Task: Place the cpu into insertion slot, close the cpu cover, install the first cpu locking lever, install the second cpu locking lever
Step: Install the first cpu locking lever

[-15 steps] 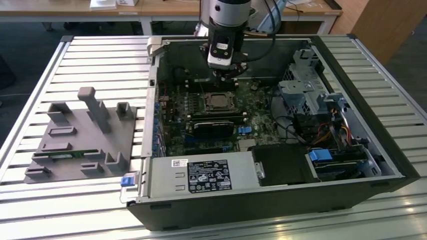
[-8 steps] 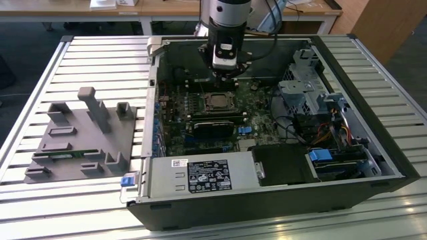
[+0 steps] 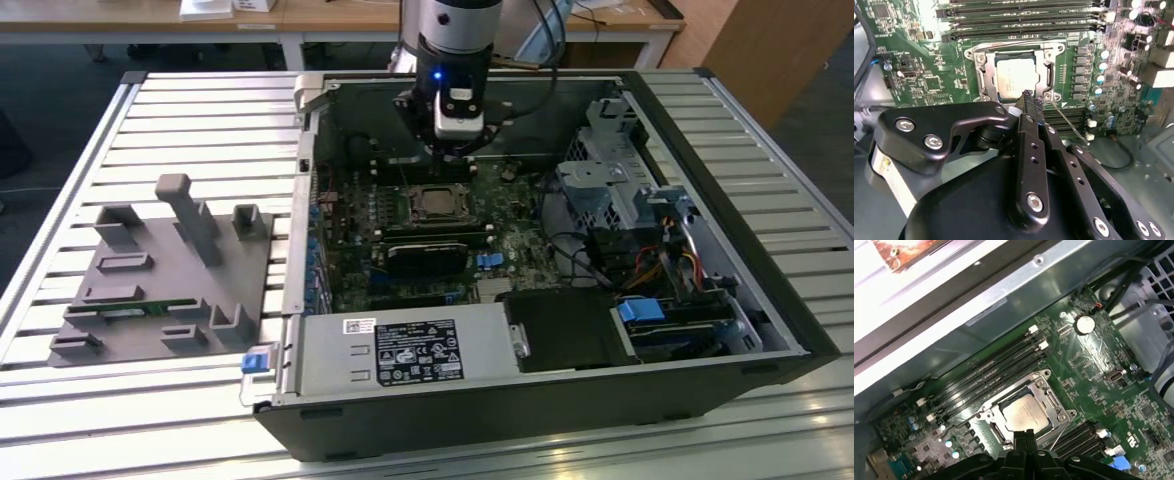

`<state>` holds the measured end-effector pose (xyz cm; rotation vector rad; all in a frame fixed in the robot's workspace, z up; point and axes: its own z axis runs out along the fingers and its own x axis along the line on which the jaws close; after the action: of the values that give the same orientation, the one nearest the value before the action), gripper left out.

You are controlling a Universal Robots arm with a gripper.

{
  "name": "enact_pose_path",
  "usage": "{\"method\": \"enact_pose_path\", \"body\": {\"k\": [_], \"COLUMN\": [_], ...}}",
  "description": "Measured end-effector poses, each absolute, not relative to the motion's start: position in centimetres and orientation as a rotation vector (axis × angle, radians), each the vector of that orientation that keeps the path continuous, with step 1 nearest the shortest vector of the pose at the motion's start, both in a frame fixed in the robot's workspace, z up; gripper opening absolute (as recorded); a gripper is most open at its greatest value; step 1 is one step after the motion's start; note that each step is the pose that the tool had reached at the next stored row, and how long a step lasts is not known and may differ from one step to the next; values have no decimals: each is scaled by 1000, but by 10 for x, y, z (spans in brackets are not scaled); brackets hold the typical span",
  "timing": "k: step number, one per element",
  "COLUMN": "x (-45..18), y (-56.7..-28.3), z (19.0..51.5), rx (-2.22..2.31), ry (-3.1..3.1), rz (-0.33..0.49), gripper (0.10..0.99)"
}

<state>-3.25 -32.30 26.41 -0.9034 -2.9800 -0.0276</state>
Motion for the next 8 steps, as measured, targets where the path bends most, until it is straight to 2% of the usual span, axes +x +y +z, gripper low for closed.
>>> {"method": "enact_pose_path", "body": {"k": [8], "x": [-32], "y": [-323], "z": [264], "rx": [-799], "ry": [-3009], "rz": [-26], "gripper": [106]}}
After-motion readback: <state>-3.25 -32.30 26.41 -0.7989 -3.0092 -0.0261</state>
